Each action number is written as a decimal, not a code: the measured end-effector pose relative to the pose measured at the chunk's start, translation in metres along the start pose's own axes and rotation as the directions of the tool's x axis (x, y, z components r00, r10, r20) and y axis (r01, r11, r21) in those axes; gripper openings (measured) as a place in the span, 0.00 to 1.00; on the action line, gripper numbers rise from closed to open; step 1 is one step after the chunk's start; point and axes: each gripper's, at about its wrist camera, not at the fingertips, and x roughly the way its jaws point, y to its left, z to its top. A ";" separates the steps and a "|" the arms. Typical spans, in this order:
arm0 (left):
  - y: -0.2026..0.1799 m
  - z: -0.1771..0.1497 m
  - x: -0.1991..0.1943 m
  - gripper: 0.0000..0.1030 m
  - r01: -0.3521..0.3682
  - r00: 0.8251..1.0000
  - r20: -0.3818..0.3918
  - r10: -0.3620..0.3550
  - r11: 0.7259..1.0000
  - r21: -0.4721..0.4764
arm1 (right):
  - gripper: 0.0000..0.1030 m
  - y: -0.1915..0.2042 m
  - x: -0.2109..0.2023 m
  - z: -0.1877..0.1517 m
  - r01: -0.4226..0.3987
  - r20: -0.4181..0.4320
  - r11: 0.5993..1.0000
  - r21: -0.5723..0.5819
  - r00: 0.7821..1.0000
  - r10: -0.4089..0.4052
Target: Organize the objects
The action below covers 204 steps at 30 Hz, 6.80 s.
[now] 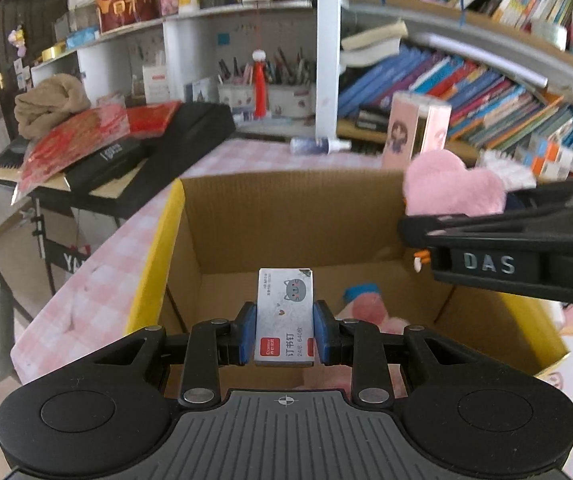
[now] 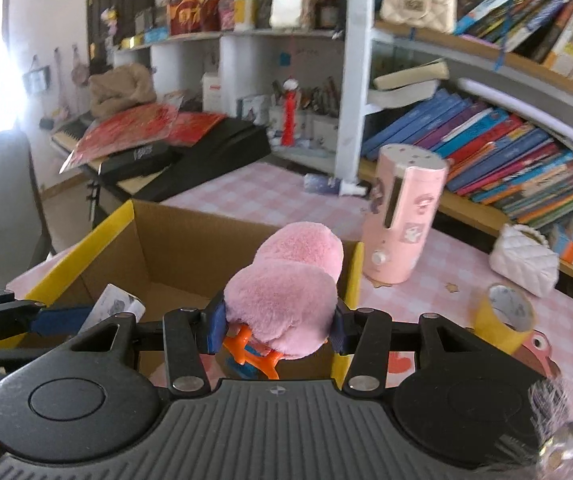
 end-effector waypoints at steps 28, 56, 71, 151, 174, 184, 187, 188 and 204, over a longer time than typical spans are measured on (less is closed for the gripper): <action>-0.008 -0.003 0.031 0.28 -0.082 0.987 -0.139 0.080 0.997 -0.012 | 0.45 0.018 0.081 0.010 -0.231 -0.344 0.965 -0.124 0.922 0.177; 0.007 -0.006 -0.049 0.74 -0.091 0.990 0.100 0.100 0.992 -0.089 | 0.66 -0.017 -0.036 -0.010 0.030 0.084 0.999 -0.027 0.996 -0.028; 0.013 -0.038 -0.080 0.81 -0.050 0.993 0.103 0.058 0.995 -0.085 | 0.68 0.006 -0.086 -0.064 0.153 0.083 0.988 0.008 0.985 -0.154; -0.143 -0.084 -0.086 0.83 0.325 0.946 -0.104 -0.309 0.914 0.243 | 0.83 -0.072 -0.181 -0.182 0.489 -0.204 0.836 0.248 0.870 -0.448; -0.234 -0.036 -0.009 0.54 0.209 0.978 -0.075 -0.197 0.953 0.218 | 0.69 -0.200 -0.139 -0.161 0.373 -0.155 0.870 0.322 0.927 -0.340; -0.254 -0.014 0.053 0.42 0.179 0.980 -0.125 -0.158 0.967 0.181 | 0.68 -0.231 -0.099 -0.137 0.306 -0.111 0.909 0.282 0.952 -0.286; -0.259 -0.012 0.067 0.37 0.182 0.977 -0.144 -0.157 0.966 0.185 | 0.68 -0.237 -0.086 -0.134 0.286 -0.111 0.919 0.270 0.958 -0.265; -0.261 -0.011 0.071 0.36 0.184 0.976 -0.150 -0.157 0.965 0.188 | 0.68 -0.238 -0.083 -0.134 0.278 -0.112 0.922 0.268 0.960 -0.257; -0.227 -0.006 0.037 0.24 0.186 0.978 -0.119 -0.173 0.976 0.113 | 0.70 -0.247 -0.020 -0.126 0.182 -0.142 0.945 0.271 0.979 -0.147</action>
